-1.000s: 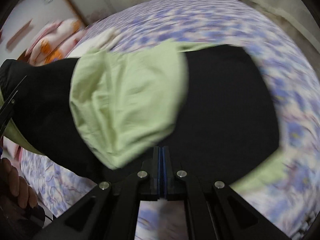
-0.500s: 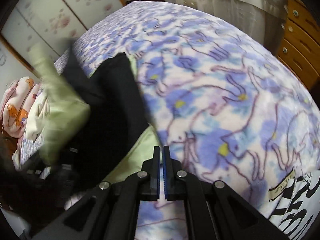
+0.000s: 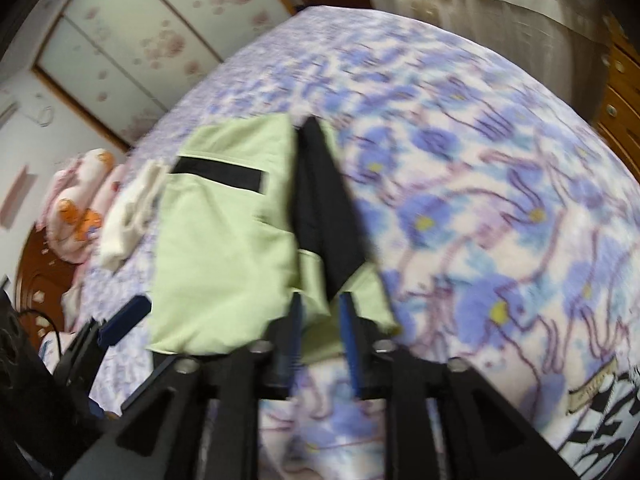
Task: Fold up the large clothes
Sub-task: 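Press the folded green bundle flat with both grippers and straighten its edges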
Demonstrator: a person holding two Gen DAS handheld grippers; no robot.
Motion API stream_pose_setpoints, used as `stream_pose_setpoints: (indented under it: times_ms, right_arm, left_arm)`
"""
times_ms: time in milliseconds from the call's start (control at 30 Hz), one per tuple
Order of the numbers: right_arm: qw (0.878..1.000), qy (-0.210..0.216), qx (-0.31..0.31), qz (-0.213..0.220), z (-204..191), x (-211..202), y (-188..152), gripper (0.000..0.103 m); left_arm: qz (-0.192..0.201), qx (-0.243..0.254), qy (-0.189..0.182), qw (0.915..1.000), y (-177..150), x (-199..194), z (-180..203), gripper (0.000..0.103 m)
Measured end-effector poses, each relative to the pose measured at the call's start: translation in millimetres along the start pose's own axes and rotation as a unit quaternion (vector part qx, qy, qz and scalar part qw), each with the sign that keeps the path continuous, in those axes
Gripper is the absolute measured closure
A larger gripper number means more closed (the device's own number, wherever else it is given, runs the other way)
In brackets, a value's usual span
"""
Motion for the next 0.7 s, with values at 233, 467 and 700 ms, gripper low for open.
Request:
stream_pose_setpoints:
  times_ms: [233, 467, 700]
  right_arm:
    - [0.997, 0.024, -0.072, -0.03, -31.0, 22.2, 7.8, 0.068]
    - [0.991, -0.004, -0.102, -0.083, -26.8, 67.2, 11.0, 0.068]
    - [0.986, 0.028, -0.132, -0.096, -39.3, 78.2, 7.1, 0.095]
  left_arm:
    - [-0.056, -0.149, 0.073, 0.9846, -36.8, -7.4, -107.1, 0.028]
    - [-0.084, -0.272, 0.044, 0.9575, -71.8, 8.5, -160.0, 0.028]
    - [-0.114, -0.277, 0.008, 0.9541, -76.6, 34.1, -151.5, 0.028]
Point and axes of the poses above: each gripper's, at about its wrist camera, not at the fingertips, and x roughly the way its jaws point, z to its right, y to its top, the point moved 7 cm from there along x, roughly the way its jaws point, and after that the axes turned 2 degrees about z, right-handed, at the moved point
